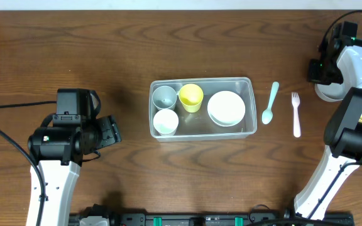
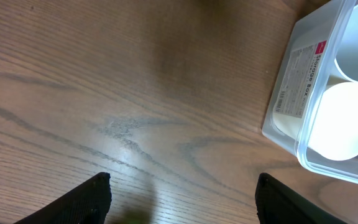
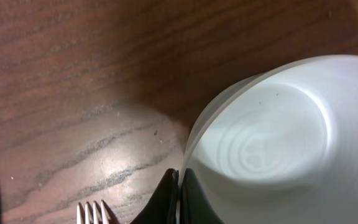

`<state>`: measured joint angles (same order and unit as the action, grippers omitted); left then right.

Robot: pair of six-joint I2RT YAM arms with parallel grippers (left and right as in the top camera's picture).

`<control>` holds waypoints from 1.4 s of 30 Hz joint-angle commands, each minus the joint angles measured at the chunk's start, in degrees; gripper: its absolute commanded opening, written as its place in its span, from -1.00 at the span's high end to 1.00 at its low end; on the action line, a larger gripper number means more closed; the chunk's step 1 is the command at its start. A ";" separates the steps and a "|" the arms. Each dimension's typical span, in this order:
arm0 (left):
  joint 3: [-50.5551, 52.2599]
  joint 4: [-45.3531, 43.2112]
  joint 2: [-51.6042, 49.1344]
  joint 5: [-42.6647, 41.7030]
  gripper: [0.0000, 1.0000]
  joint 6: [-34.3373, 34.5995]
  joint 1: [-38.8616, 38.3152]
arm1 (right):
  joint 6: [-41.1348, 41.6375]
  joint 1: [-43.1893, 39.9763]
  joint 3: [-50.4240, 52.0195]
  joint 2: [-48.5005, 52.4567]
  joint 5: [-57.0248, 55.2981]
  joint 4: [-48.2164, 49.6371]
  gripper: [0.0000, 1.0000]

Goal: Pack container
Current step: 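Return the right gripper and grasp the grey bowl, then lower the grey bowl onto the white bowl and open the right gripper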

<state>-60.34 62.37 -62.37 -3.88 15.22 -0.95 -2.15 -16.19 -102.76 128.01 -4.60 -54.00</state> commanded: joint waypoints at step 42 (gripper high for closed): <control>0.13 0.55 -0.11 0.85 -0.49 0.33 0.28 | -1.09 44.02 25.73 -33.18 7.02 -1.44 0.97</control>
<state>-60.34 62.76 -62.37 -3.86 15.22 -0.95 -3.33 27.27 -78.87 94.52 3.05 -56.64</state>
